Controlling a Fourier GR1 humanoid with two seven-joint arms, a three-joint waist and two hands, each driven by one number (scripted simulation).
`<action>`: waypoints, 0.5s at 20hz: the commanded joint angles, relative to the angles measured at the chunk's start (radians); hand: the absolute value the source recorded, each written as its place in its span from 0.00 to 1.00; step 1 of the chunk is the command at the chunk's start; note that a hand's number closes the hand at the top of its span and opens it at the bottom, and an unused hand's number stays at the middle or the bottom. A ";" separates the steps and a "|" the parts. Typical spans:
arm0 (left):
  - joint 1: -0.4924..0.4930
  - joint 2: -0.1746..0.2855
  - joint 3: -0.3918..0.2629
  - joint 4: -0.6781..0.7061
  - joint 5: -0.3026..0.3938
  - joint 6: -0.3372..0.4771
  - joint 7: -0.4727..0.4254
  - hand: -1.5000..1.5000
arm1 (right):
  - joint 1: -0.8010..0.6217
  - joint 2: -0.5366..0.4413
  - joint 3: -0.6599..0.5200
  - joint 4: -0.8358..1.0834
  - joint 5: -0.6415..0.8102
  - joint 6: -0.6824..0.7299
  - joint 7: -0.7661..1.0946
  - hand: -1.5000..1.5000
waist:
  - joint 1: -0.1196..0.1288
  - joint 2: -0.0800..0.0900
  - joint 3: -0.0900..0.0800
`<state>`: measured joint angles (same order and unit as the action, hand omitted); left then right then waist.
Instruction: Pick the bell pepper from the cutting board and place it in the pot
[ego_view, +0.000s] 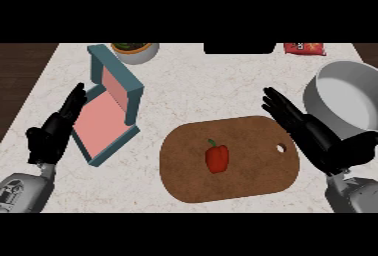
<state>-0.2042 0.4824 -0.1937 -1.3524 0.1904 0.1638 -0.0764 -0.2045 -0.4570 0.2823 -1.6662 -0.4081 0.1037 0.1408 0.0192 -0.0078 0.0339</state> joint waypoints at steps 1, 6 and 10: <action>-0.076 -0.030 0.015 -0.015 -0.017 0.044 0.052 0.50 | -0.095 0.037 -0.021 0.090 -0.050 0.097 -0.049 1.00 | -0.006 0.012 -0.033; -0.128 -0.106 0.091 -0.093 0.091 0.066 -0.017 0.50 | -0.306 -0.026 -0.097 0.130 -0.240 0.418 -0.156 1.00 | 0.073 0.026 -0.030; -0.130 -0.140 0.082 -0.119 0.121 0.068 0.034 0.50 | -0.308 -0.156 -0.093 0.276 0.244 0.309 -0.403 0.00 | 0.044 0.026 -0.029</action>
<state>-0.3085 0.3720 -0.1336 -1.4329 0.2722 0.2206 -0.0650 -0.4833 -0.5712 0.1963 -1.5043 -0.3317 0.3708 -0.0720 0.0630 0.0098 0.0029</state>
